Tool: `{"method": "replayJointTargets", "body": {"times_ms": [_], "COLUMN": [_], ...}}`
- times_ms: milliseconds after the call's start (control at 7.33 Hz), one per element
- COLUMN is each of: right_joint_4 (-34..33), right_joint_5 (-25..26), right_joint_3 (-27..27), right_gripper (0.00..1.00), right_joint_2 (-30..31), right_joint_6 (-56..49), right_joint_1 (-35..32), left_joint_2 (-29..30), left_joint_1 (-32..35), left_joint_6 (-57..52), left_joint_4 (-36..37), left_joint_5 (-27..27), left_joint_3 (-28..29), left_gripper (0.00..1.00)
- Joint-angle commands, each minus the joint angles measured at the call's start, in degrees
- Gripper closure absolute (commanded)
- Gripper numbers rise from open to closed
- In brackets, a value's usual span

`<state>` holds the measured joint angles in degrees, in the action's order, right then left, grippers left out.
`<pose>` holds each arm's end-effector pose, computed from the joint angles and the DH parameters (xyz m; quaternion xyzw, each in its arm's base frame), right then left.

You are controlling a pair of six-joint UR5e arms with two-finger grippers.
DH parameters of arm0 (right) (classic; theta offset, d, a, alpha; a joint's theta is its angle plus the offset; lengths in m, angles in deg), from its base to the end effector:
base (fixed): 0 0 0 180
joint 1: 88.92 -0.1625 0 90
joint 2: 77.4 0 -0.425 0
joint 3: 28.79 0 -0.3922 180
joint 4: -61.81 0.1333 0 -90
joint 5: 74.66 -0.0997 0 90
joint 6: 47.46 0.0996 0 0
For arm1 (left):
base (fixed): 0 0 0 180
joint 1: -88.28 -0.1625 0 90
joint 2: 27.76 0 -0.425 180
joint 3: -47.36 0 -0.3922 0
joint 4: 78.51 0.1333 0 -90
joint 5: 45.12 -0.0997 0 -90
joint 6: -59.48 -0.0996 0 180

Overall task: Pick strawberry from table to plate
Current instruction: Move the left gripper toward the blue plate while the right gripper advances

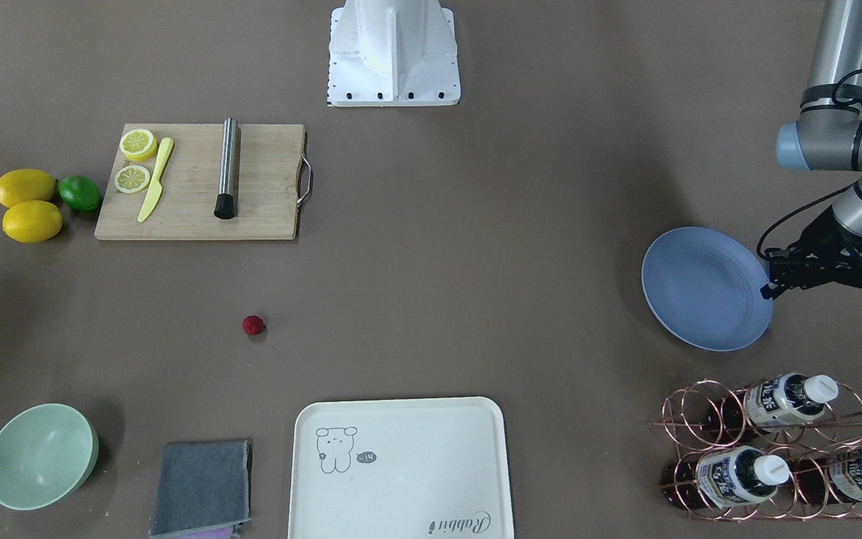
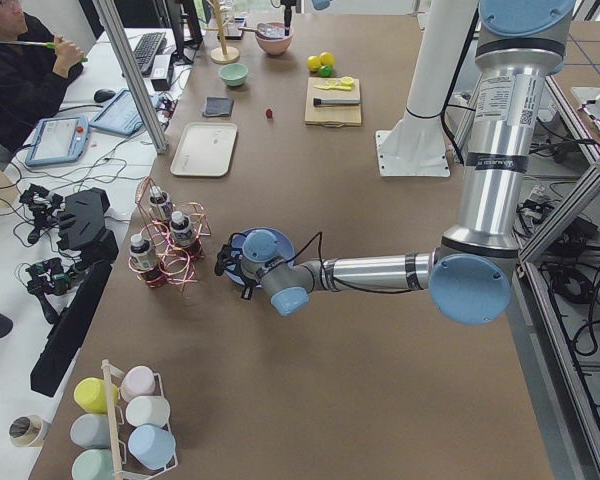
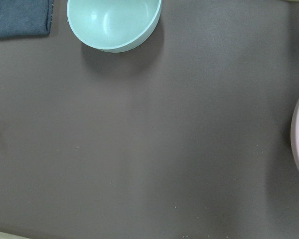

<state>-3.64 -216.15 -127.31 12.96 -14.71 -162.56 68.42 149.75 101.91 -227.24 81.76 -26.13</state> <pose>-0.0885 -0.4982 0.5301 0.0575 -0.4845 0.0021 0.8729 0.2016 -0.5248 0.6337 0.1492 0.4607 0.0240 0.8746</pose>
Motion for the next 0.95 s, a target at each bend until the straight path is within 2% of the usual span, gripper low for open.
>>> {"method": "replayJointTargets", "body": {"times_ms": [0, 136, 409, 545, 682, 818], "right_joint_4": [0.1, 0.1, -0.1, -0.2, -0.3, -0.6], "right_joint_5": [-0.1, 0.0, 1.2, 4.9, 9.7, 13.1], "right_joint_3": [-0.4, -0.9, -1.1, -1.2, -1.2, -1.2], "right_gripper": [0.00, 0.00, 0.00, 0.00, 0.00, 0.00], "right_joint_2": [-2.3, -3.3, -7.3, -10.1, -12.6, -14.5], "right_joint_6": [3.5, 5.6, 11.0, 16.0, 19.8, 22.3], "right_joint_1": [0.9, 2.2, 5.0, 8.1, 12.2, 15.7], "left_joint_2": [2.3, 5.5, 8.7, 9.9, 10.9, 11.2], "left_joint_1": [0.2, 0.5, 0.1, 0.1, -0.3, -3.6], "left_joint_6": [8.0, 14.8, 25.2, 31.0, 38.9, 43.7], "left_joint_4": [0.9, 2.2, 2.8, 2.9, 2.8, 2.8], "left_joint_5": [5.6, 9.1, 10.9, 13.9, 13.6, 10.0], "left_joint_3": [-1.7, -2.2, -4.6, -6.6, -9.5, -12.5], "left_gripper": [1.00, 1.00, 1.00, 1.00, 1.00, 1.00]}}
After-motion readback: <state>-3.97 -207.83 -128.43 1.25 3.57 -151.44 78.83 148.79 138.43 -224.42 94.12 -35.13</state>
